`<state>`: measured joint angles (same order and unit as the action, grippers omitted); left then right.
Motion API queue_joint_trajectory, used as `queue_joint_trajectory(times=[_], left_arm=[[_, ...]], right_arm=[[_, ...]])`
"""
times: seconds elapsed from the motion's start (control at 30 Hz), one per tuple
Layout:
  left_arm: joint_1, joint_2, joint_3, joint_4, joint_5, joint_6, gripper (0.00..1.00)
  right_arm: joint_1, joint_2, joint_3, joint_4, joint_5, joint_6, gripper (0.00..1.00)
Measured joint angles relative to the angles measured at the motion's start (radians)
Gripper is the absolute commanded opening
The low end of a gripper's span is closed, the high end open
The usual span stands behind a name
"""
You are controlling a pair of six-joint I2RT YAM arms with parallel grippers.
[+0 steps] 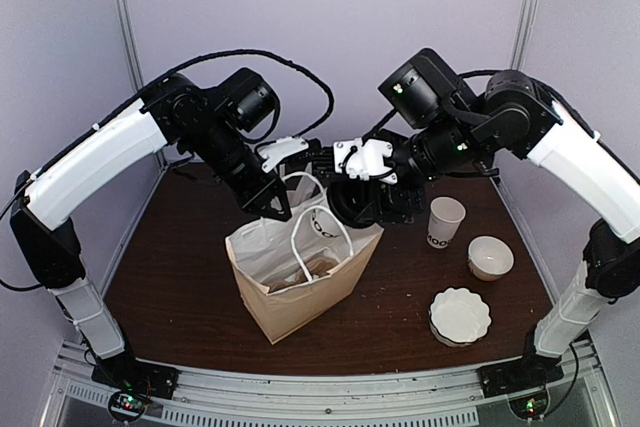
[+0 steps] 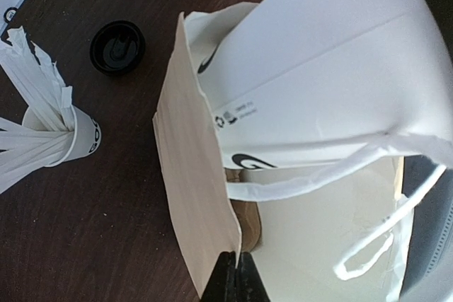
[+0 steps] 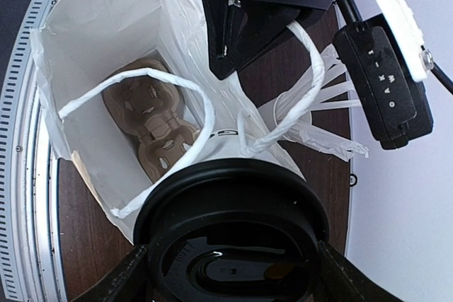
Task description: Pack the takeout coffee
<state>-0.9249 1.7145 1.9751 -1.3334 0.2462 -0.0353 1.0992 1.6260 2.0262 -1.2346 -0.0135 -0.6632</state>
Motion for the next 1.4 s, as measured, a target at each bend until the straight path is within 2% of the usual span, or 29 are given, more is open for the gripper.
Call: queue_joint_trajectory(times=[0.27,0.33,0.4,0.47,0.53,0.7,0.9,1.1,1.27,1.4], left_arm=[[0.001,-0.002,-0.002,0.002,-0.004,0.009,0.00],[0.001,-0.008,-0.010,0.006,-0.001,0.010,0.25],[0.001,-0.010,-0.012,0.009,-0.004,0.012,0.40],[0.001,-0.013,-0.011,0.013,-0.021,0.006,0.51],[0.000,-0.021,-0.011,0.023,-0.052,0.003,0.58],[-0.007,-0.121,-0.024,0.100,-0.124,-0.031,0.61],[-0.061,-0.294,-0.095,0.173,-0.077,-0.119,0.64],[-0.208,-0.288,-0.173,0.179,-0.072,-0.193,0.70],[-0.226,-0.238,-0.201,0.145,-0.130,-0.249,0.77],[-0.226,-0.211,-0.202,0.142,-0.183,-0.274,0.78]], right_arm=[[-0.014,-0.024,-0.056,0.028,-0.012,0.018,0.74],[-0.024,-0.027,-0.070,0.035,-0.013,0.024,0.74],[-0.031,-0.027,-0.074,0.038,-0.013,0.030,0.74],[-0.035,-0.027,-0.074,0.038,-0.016,0.037,0.74],[-0.038,-0.027,-0.072,0.038,-0.025,0.041,0.74],[-0.039,-0.027,-0.063,0.035,-0.043,0.043,0.73],[-0.039,-0.026,-0.060,0.034,-0.058,0.043,0.73],[-0.039,-0.021,-0.048,0.032,-0.065,0.043,0.74],[-0.039,-0.021,-0.048,0.030,-0.069,0.043,0.73],[-0.039,-0.018,-0.046,0.026,-0.074,0.043,0.73]])
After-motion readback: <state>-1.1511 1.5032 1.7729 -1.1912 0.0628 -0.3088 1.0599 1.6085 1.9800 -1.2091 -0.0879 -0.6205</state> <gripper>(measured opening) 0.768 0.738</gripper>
